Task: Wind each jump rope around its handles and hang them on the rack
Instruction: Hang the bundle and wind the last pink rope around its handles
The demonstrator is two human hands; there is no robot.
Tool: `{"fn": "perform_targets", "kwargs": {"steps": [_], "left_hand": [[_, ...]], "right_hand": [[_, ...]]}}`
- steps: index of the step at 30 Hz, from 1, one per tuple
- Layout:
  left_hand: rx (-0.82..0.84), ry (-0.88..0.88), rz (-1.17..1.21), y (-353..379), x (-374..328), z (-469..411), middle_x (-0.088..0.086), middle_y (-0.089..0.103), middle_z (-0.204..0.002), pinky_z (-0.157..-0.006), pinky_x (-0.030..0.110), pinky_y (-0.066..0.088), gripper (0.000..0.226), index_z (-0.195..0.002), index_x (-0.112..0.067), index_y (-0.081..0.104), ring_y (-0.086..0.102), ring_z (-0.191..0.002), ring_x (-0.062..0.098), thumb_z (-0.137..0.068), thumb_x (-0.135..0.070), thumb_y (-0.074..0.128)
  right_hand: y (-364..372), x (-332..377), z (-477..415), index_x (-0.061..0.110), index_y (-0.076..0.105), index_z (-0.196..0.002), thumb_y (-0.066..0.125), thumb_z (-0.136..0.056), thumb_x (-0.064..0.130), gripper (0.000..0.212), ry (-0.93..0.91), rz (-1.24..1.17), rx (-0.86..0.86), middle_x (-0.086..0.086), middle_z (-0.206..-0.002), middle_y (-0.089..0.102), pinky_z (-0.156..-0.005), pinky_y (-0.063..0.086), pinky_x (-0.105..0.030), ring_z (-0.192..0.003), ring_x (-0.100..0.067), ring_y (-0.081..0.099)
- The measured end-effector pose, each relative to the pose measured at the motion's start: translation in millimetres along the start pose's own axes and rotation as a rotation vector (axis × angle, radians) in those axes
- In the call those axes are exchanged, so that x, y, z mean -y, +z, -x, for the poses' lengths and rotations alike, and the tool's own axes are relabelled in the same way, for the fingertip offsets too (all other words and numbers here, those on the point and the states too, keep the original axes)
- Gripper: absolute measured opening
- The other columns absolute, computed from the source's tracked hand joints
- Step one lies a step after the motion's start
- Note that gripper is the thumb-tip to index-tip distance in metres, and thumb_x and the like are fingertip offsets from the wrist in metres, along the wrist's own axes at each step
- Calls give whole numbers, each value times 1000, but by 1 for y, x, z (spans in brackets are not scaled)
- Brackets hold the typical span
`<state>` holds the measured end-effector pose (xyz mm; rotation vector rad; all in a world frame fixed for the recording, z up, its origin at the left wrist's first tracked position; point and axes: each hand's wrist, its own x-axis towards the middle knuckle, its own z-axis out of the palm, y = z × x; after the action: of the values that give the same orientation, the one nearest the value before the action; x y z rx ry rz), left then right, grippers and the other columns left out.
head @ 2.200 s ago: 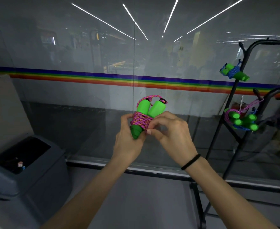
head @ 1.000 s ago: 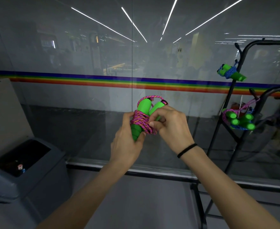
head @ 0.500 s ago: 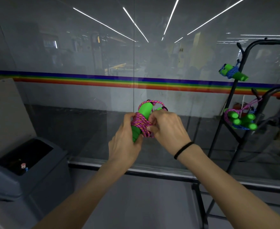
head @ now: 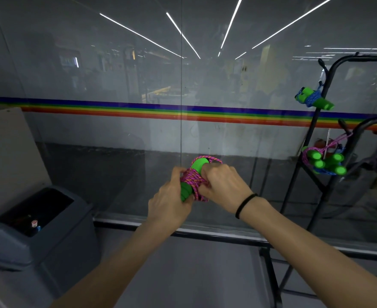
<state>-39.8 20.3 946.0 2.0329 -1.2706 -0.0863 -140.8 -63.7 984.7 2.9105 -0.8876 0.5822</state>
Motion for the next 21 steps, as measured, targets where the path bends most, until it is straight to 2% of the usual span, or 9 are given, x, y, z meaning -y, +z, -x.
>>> {"fn": "perform_targets", "kwargs": {"steps": [4,7,11,14,15,18,21], "left_hand": [[15,-3,-17,0,-5,-1,-2,62,-111,-73,36,42,52,-125,-35,29,60,-101,29,-83,-25,57],[22,-1,-12,-3,-8,-1,0,63,-108,-74,36,43,53,-125,-35,29,60,-99,29,-83,-24,58],[69,-38,79,-2,-3,-2,-4,63,-105,-73,33,41,51,-122,-36,32,60,-93,24,-81,-26,61],[106,-44,196,-2,5,-4,-6,63,-93,-76,36,49,48,-115,-38,35,61,-85,20,-79,-25,64],[110,-36,240,-1,7,-5,-6,63,-88,-76,37,51,48,-114,-38,36,62,-82,20,-78,-24,65],[141,-59,408,-3,13,-5,-6,62,-78,-69,31,53,45,-107,-35,42,61,-70,14,-77,-15,69],[215,-125,646,-9,17,-6,4,66,-84,-68,28,56,45,-107,-28,50,64,-68,11,-76,-4,72]], "right_hand": [[9,7,-1,1,45,-115,49,-86,15,32,88,62,-58,-18,-114,55,-67,33,-31,-100,-34,56],[9,12,2,4,40,-123,53,-85,13,41,140,51,-83,-17,-123,47,-73,41,-36,-104,-34,53],[10,14,3,3,46,-116,58,-79,5,39,127,37,-157,-16,-119,50,-67,37,-33,-98,-35,56],[9,14,4,1,57,-94,70,-61,1,35,85,74,-161,-18,-92,64,-56,44,-32,-79,-36,63],[7,14,5,2,57,-93,68,-63,1,32,67,61,-149,-18,-91,65,-56,44,-32,-79,-36,63],[-5,3,6,5,54,-102,52,-82,6,20,-61,-67,-66,-14,-103,62,-72,42,-32,-94,-31,58],[-21,-12,3,11,57,-112,54,-86,7,26,-171,-184,140,-5,-111,59,-79,33,-19,-93,-12,49]]}}
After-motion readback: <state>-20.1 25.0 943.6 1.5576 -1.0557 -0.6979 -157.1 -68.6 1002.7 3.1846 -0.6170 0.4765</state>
